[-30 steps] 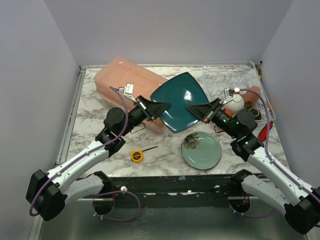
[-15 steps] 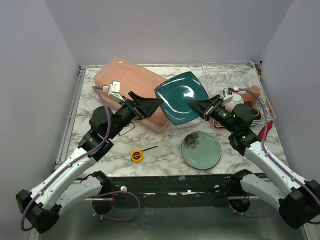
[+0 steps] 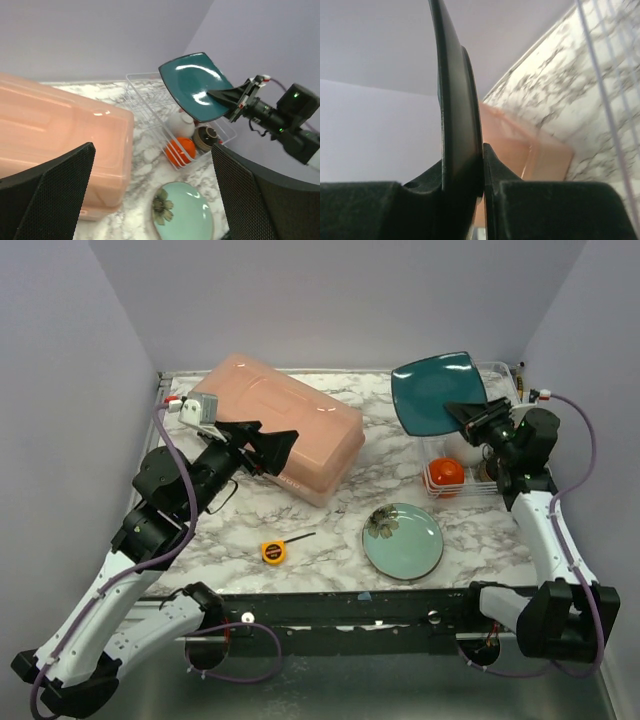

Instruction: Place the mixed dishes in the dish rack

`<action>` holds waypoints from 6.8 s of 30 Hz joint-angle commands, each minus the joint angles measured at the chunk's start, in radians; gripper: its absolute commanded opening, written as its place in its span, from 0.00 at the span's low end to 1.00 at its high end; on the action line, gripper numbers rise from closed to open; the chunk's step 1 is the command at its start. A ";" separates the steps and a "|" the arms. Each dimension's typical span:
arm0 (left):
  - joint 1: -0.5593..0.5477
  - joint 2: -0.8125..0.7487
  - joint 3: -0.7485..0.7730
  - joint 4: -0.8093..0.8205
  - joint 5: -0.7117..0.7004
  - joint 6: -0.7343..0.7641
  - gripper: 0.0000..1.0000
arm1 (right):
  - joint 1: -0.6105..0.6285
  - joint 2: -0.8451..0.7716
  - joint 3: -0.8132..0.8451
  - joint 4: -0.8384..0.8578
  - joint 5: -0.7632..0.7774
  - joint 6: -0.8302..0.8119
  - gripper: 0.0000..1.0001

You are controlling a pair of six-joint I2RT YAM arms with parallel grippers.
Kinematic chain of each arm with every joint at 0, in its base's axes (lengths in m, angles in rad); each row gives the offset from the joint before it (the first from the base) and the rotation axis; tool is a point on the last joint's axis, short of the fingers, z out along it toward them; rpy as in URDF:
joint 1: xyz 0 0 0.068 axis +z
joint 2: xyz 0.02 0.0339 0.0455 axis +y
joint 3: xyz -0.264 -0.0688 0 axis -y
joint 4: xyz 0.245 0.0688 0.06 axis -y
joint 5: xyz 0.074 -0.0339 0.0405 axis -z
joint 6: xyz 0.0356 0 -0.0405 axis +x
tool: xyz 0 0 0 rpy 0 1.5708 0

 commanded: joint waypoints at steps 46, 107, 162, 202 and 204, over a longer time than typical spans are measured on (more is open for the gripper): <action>-0.006 0.051 -0.224 0.270 -0.012 0.466 0.89 | -0.052 0.338 0.349 -0.013 0.550 -1.066 0.00; -0.007 0.090 -0.205 0.253 0.017 0.449 0.89 | 0.045 0.526 0.360 -0.105 0.770 -0.977 1.00; -0.085 -0.059 -0.543 0.321 0.169 -0.473 0.89 | 0.783 -0.466 -0.309 -0.955 1.197 0.011 0.98; -0.585 0.715 -0.401 0.331 -0.338 -0.662 0.56 | 0.781 -0.427 -0.484 -0.743 1.108 0.068 0.71; -0.584 0.714 -0.402 0.320 -0.342 -0.668 0.56 | 0.781 -0.430 -0.483 -0.742 1.104 0.065 0.67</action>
